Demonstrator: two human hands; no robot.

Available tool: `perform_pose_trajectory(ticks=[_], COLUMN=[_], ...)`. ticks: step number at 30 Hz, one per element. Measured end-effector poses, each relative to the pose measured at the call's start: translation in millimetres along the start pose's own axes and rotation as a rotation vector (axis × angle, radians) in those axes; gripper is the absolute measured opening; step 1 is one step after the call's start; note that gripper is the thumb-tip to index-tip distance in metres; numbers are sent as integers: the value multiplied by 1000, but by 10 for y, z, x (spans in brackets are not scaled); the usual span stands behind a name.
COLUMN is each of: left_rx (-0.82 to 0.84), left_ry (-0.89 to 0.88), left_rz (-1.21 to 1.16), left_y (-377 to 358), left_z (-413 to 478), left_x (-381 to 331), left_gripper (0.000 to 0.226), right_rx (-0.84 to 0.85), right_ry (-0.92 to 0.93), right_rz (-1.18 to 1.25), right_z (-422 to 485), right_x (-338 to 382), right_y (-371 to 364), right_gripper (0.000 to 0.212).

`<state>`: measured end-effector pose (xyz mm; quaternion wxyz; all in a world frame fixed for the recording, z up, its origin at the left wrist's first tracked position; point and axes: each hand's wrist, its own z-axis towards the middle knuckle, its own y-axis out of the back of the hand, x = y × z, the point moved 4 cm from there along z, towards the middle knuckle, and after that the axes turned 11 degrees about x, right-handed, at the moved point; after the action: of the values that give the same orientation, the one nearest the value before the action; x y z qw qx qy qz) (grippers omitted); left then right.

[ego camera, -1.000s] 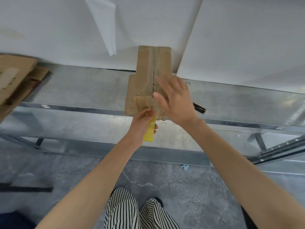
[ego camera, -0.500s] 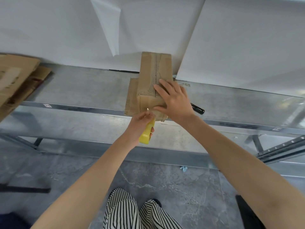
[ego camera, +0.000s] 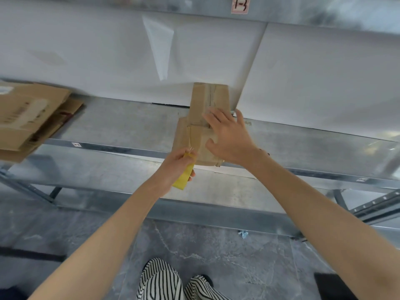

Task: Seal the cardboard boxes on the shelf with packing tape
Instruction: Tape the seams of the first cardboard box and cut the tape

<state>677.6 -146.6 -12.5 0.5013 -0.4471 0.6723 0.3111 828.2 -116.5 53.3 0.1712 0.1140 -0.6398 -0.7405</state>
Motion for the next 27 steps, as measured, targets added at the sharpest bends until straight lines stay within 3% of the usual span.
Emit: perform_pose_trajectory(ticks=[3,6,8,11,14,20,23,27], left_rx=[41,81,103,102,57,89,8,-108], left_ry=[-28,-66,-84,-106,-130,-131,-204,-202], left_rz=[18,26,33,-13,-62,536,808,893], left_y=[2,-7,-12,-20,15,197,335,476], left_z=[-63,-111,-125,-152,-170,-288,-284,-245], left_x=[-87,-177,-224,-290,-339,-567,-714,-841], left_gripper=[21,23,21,20,35,27,33,51], right_rx=[-102,140,161,52,71,30,-22,-100], right_ry=[45,-24,-46,-64,-82,-162,-193,-223], right_rz=[282,557,677,733,743,920,990,1045], right_z=[-76,-69,-79,-88,-76,-87,-89,-75], right_x=[224,305,313,312,300,94,-33,-108], right_y=[92,-12,-44,26,81,267,367,400], right_gripper=[38,19,6,9,11,20,23,23])
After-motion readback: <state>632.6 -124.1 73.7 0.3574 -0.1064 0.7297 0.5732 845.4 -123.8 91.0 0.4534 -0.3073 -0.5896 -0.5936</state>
